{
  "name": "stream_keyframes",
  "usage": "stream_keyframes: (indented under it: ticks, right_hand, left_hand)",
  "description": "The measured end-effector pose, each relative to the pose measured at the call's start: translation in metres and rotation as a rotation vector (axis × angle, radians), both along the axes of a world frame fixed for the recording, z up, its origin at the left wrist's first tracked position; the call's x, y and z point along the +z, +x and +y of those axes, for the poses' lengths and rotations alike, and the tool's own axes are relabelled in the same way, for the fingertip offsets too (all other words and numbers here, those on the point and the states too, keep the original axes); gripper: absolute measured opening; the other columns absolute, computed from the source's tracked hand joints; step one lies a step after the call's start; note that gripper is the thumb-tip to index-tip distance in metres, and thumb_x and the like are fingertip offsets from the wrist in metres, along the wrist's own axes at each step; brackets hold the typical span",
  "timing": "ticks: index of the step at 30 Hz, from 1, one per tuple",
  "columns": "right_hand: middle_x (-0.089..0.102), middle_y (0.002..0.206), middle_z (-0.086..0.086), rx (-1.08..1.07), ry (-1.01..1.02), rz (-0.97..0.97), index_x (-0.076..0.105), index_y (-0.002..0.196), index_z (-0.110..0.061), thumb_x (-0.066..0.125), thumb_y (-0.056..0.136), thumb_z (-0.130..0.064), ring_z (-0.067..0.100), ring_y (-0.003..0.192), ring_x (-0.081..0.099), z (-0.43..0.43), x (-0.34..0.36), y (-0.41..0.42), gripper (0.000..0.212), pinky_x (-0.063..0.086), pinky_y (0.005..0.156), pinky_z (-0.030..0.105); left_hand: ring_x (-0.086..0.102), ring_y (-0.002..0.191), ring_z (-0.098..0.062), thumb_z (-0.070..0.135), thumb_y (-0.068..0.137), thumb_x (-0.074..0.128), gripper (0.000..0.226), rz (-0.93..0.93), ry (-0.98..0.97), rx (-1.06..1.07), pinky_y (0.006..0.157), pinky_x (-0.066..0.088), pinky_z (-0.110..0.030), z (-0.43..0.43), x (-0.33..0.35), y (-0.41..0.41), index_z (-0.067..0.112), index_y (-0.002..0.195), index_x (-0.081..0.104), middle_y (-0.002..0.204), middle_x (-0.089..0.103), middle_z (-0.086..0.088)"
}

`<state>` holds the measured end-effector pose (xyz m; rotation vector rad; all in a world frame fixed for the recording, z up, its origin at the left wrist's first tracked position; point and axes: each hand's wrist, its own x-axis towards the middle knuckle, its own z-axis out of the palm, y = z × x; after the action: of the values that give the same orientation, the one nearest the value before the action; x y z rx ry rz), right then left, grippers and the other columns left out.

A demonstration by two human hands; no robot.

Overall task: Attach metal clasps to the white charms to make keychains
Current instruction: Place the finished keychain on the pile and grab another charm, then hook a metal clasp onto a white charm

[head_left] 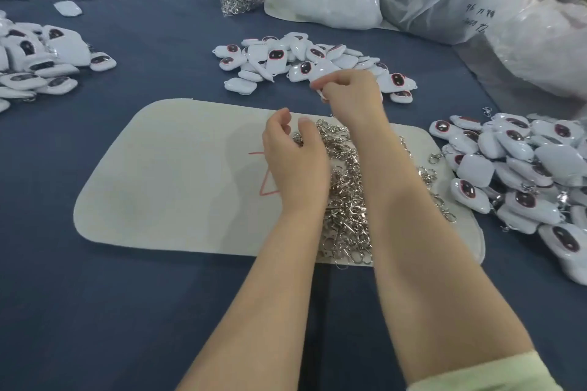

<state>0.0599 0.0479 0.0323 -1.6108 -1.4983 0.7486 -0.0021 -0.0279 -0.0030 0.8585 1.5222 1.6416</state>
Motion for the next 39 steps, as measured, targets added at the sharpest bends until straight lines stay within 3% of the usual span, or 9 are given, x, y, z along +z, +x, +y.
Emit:
stream_keyframes:
  ticks: [4, 7, 12, 14, 17, 25, 31, 35, 39]
  right_hand:
    - [0.066, 0.085, 0.0, 0.132, 0.007, 0.31, 0.062, 0.079, -0.021, 0.055, 0.084, -0.001, 0.007, 0.065, 0.068, -0.035, 0.006, 0.02, 0.022, 0.052, 0.07, 0.023]
    - [0.067, 0.085, 0.009, 0.171, -0.069, 0.399, 0.055, 0.086, -0.016, 0.06, 0.086, -0.002, 0.015, 0.067, 0.066, -0.051, -0.006, 0.028, 0.014, 0.057, 0.076, 0.034]
    - [0.066, 0.089, -0.008, 0.051, 0.016, -0.063, 0.061, 0.091, -0.021, 0.058, 0.09, -0.022, 0.001, 0.073, 0.061, -0.06, -0.022, 0.031, 0.003, 0.047, 0.063, 0.02]
    - [0.063, 0.11, -0.003, 0.037, 0.001, -0.347, 0.063, 0.106, -0.023, 0.06, 0.089, -0.031, 0.011, 0.098, 0.059, -0.058, -0.027, 0.033, 0.019, 0.046, 0.08, 0.026]
    - [0.053, 0.128, 0.004, 0.097, -0.165, -0.624, 0.057, 0.125, -0.027, 0.062, 0.085, -0.05, 0.028, 0.122, 0.047, -0.059, -0.03, 0.03, 0.046, 0.039, 0.103, 0.045]
    - [0.063, 0.107, 0.001, 0.063, -0.108, -0.587, 0.059, 0.096, -0.023, 0.059, 0.092, -0.034, 0.026, 0.105, 0.056, -0.059, -0.031, 0.021, 0.012, 0.042, 0.092, 0.038]
    - [0.06, 0.111, 0.009, 0.138, -0.157, -0.633, 0.055, 0.091, -0.019, 0.054, 0.091, -0.027, 0.033, 0.112, 0.05, -0.06, -0.027, 0.016, 0.008, 0.042, 0.097, 0.046]
    - [0.06, 0.105, 0.008, 0.149, -0.096, -0.654, 0.042, 0.081, -0.019, 0.05, 0.091, -0.018, 0.032, 0.107, 0.051, -0.062, -0.029, 0.011, 0.013, 0.039, 0.09, 0.042]
    - [0.053, 0.081, -0.005, 0.075, 0.011, -0.372, 0.048, 0.076, -0.022, 0.052, 0.09, -0.016, 0.02, 0.086, 0.052, -0.063, -0.03, 0.014, 0.015, 0.043, 0.076, 0.03]
  left_hand:
    - [0.054, 0.115, -0.01, 0.033, 0.098, 0.046, 0.038, 0.002, 0.006, -0.072, 0.096, 0.04, -0.022, 0.001, 0.004, 0.001, 0.008, 0.127, 0.054, 0.124, 0.06, -0.001]
    - [0.061, 0.088, -0.009, 0.032, 0.098, 0.047, 0.028, 0.015, 0.01, -0.113, 0.075, 0.044, -0.014, 0.001, 0.005, 0.002, 0.008, 0.105, 0.061, 0.095, 0.066, 0.003]
    - [0.062, 0.089, -0.019, 0.027, 0.1, 0.043, 0.018, 0.032, -0.034, -0.07, 0.076, 0.046, -0.031, 0.003, 0.004, -0.002, 0.012, 0.099, 0.054, 0.099, 0.065, -0.005]
    - [0.067, 0.085, -0.022, 0.025, 0.1, 0.039, 0.017, -0.106, -0.034, -0.053, 0.078, 0.054, -0.04, 0.002, 0.007, -0.005, 0.012, 0.095, 0.05, 0.097, 0.065, -0.009]
    - [0.067, 0.06, -0.009, 0.015, 0.099, 0.039, 0.01, -0.35, 0.021, -0.048, 0.056, 0.055, -0.023, 0.001, 0.011, -0.007, 0.013, 0.092, 0.045, 0.087, 0.065, -0.009]
    - [0.062, 0.054, -0.008, 0.014, 0.096, 0.047, 0.015, -0.244, 0.029, -0.103, 0.05, 0.049, -0.022, 0.0, 0.005, -0.009, 0.018, 0.11, 0.047, 0.081, 0.067, -0.007]
    - [0.066, 0.063, -0.015, 0.014, 0.092, 0.052, 0.019, -0.193, 0.01, -0.125, 0.063, 0.056, -0.03, 0.0, 0.004, -0.007, 0.013, 0.11, 0.051, 0.091, 0.065, -0.007]
    - [0.068, 0.09, -0.03, 0.013, 0.089, 0.056, 0.016, -0.154, 0.003, -0.12, 0.085, 0.054, -0.049, -0.001, 0.005, -0.007, 0.016, 0.105, 0.052, 0.104, 0.065, -0.013]
    - [0.067, 0.062, -0.013, 0.009, 0.092, 0.05, 0.026, -0.14, 0.064, -0.124, 0.069, 0.058, -0.031, -0.002, 0.006, -0.007, 0.023, 0.113, 0.048, 0.1, 0.063, -0.009]
